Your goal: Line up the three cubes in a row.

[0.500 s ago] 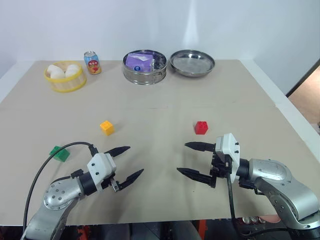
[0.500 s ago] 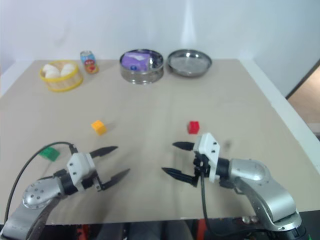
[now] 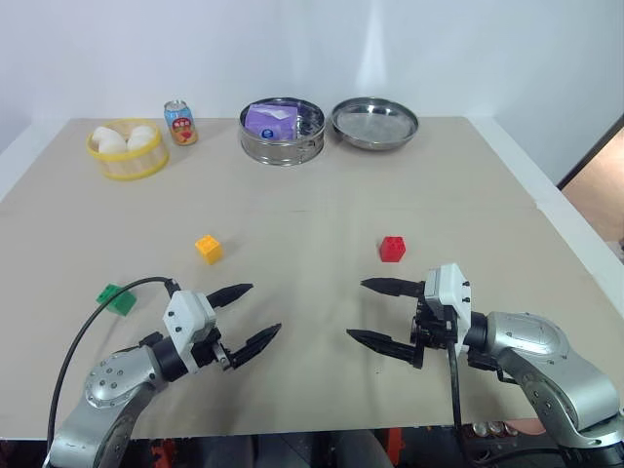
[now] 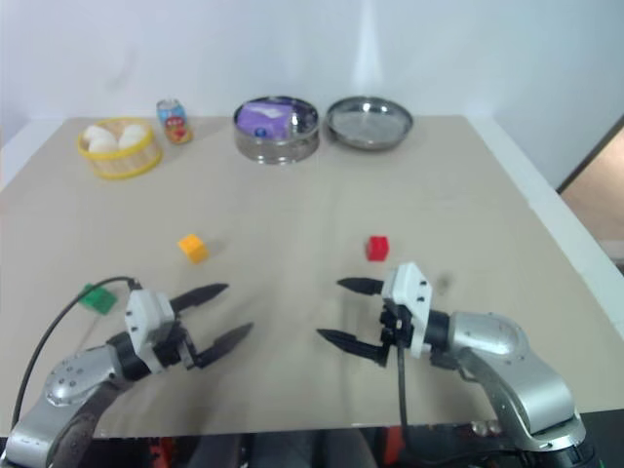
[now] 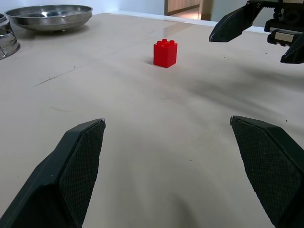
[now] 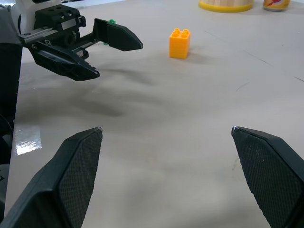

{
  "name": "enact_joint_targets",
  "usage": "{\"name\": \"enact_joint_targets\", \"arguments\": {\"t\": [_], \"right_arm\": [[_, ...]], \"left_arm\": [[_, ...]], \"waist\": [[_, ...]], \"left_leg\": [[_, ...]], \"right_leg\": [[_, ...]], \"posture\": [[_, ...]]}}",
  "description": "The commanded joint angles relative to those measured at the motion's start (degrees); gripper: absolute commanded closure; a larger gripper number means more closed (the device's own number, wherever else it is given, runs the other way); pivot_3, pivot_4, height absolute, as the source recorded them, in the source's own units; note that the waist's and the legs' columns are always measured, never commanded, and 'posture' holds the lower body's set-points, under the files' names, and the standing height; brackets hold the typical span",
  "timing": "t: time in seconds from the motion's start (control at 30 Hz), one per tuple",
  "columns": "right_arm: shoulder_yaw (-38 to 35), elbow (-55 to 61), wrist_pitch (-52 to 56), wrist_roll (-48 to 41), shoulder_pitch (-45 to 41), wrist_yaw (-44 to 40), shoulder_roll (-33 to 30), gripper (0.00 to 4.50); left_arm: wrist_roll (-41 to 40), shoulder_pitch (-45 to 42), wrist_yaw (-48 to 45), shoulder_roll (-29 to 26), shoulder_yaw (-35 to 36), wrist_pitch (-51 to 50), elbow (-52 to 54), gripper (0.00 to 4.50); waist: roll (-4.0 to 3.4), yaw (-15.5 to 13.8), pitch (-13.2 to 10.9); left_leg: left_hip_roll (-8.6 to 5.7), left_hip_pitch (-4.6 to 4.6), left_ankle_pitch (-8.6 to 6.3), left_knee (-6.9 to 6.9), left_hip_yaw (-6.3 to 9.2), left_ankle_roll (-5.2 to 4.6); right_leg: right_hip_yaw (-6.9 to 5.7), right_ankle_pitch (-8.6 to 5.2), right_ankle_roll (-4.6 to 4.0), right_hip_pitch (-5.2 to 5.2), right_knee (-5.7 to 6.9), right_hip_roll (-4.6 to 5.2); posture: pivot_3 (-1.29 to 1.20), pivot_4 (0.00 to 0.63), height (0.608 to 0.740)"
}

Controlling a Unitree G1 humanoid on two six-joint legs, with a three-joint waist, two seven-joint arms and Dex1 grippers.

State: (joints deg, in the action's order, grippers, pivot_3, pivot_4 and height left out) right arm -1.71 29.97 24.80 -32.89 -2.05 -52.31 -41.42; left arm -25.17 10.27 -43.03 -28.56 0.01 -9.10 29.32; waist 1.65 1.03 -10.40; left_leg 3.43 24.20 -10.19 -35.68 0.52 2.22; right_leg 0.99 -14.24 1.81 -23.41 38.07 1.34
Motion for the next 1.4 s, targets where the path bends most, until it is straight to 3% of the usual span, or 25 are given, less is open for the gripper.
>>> {"name": "enact_joint_targets", "arguments": {"t": [0.03, 0.33, 0.43, 0.6, 0.93, 1.4], "right_arm": [[-1.73, 3.18, -1.31, 0.22, 1.96, 2.61, 1.45, 0.00], [-4.53, 6.73, 6.44, 1.51, 0.77, 19.55, 7.39, 0.00], [-3.14, 5.97, 12.12, 5.09, -3.86, 30.02, 12.04, 0.00], [-0.92, 2.46, 16.06, 9.97, -10.43, 40.17, 17.14, 0.00], [-2.02, -6.18, 21.96, 13.85, -17.76, 48.62, 22.63, 0.00], [-6.23, -14.38, 24.86, 13.51, -20.11, 52.94, 29.59, 0.00]], "left_arm": [[1.68, -2.64, -1.40, -1.53, -0.47, 1.79, 1.03, 0.13], [2.36, -4.55, -1.91, -1.76, -0.67, 2.03, 0.74, 0.13], [2.72, -5.33, -3.21, -2.11, -1.44, 2.82, 0.38, 0.13], [3.19, -6.15, -3.54, -1.89, -2.17, 3.01, 0.00, 0.13], [3.46, -6.43, -3.66, -1.86, -2.15, 3.35, 0.04, 0.13], [3.74, -6.45, -4.03, -1.99, -2.80, 3.62, 0.98, 0.13]], "waist": [[0.00, 0.00, 0.00], [0.00, 0.00, 0.00], [0.01, 0.00, 0.00], [0.00, 0.12, 0.01], [-0.02, 0.17, 0.01], [-0.04, 0.27, 0.01]], "left_leg": [[0.00, 0.00, 0.00, -0.01, 0.00, 0.00], [0.00, 0.00, -0.01, 0.00, -0.06, 0.01], [0.00, 0.00, 0.00, -0.02, -0.05, 0.01], [0.04, -0.03, 0.00, -0.05, -0.13, 0.00], [0.05, 0.05, 0.00, 0.01, -0.18, 0.00], [0.13, 0.04, 0.00, 0.05, -0.20, -0.01]], "right_leg": [[0.00, 0.00, 0.00, 0.00, 0.00, 0.00], [0.08, 0.01, 0.01, -0.02, 0.00, 0.00], [0.07, 0.03, 0.01, -0.01, 0.00, 0.00], [0.14, 0.14, -0.02, -0.05, 0.00, -0.02], [0.23, 0.15, -0.02, -0.13, 0.00, -0.08], [0.28, 0.17, -0.04, -0.17, 0.00, -0.18]], "posture": [[0.00, 0.150, 0.740], [0.00, 0.150, 0.740], [0.00, 0.150, 0.740], [0.00, 0.150, 0.740], [0.00, 0.150, 0.740], [0.00, 0.150, 0.740]]}}
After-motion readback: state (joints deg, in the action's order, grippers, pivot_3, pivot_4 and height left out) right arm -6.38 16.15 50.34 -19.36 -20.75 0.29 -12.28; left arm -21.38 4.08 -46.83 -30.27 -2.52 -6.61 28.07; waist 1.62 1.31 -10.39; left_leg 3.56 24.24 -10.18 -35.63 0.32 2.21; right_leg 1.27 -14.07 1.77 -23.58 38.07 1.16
